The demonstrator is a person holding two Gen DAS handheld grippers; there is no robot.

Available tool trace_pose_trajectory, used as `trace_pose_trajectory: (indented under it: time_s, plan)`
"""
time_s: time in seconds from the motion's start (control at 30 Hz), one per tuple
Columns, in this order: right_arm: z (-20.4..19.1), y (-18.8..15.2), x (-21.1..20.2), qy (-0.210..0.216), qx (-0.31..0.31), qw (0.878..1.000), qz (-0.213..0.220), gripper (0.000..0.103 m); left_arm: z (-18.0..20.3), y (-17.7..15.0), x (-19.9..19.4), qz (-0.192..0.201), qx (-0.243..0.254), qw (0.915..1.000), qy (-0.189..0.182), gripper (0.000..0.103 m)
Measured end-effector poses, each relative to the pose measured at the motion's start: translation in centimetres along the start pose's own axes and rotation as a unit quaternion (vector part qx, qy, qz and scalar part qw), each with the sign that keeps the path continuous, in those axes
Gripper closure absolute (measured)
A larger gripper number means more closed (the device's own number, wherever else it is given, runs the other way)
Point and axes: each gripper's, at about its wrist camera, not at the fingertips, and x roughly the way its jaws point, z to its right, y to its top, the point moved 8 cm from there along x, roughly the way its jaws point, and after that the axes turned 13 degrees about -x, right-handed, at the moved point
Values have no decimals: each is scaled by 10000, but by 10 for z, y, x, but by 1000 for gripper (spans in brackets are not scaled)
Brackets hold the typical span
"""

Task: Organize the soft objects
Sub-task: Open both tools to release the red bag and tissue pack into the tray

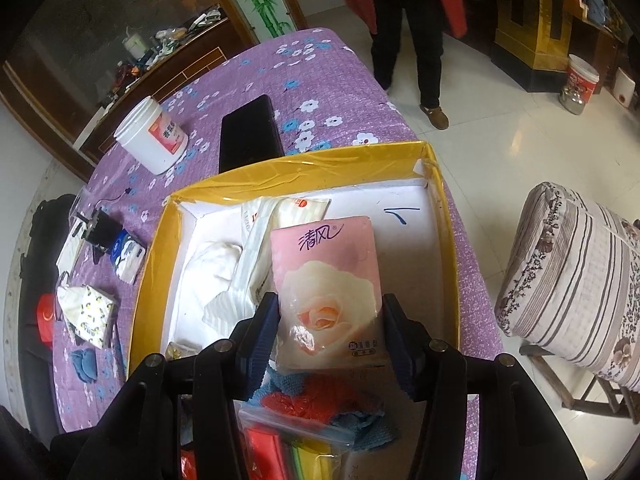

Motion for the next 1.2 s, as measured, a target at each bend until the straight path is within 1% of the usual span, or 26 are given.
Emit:
trace_pose_trajectory:
  time_s: [0.1, 0.17, 0.3, 0.33, 0.4, 0.43, 0.53, 0.83, 1.0, 1.2]
  plan:
    - [1, -2, -2, -4, 9, 10000, 8, 47, 2, 0, -2, 2, 6, 10000, -13, 62]
    - [1, -3, -5, 0, 20, 10000, 23, 47, 3, 0, -4, 29, 13, 10000, -16, 59]
    - [-1, -2, -16, -15, -8, 9999, 143, 44, 3, 3, -10, 114, -3, 9999, -38, 56]
    - [-2, -1, -19, -21, -24, 9999, 160, 44, 2, 3, -10, 124, -6, 9999, -39, 55]
    - [-5, -1, -24, -36, -58, 9998, 203, 42, 2, 4, -14, 187, 0, 9998, -21, 46]
    - [-6, -1, -27, -46, -66, 9997, 226, 41, 2, 5, -15, 211, 3, 9998, -26, 45]
    - [-10, -1, -35, -71, -100, 9995, 292, 37, 2, 6, -20, 289, 2, 9996, -41, 45]
    - [-21, -3, -58, -63, -70, 9990, 446, 35, -4, 5, -39, 482, -34, 9988, -24, 45]
    - [-32, -4, -71, -21, -65, 9985, 550, 35, -15, 2, -54, 613, -191, 9979, 10, 45]
    - [-52, -4, -77, 87, -100, 9982, 588, 34, -32, -5, -69, 709, -413, 9966, 73, 45]
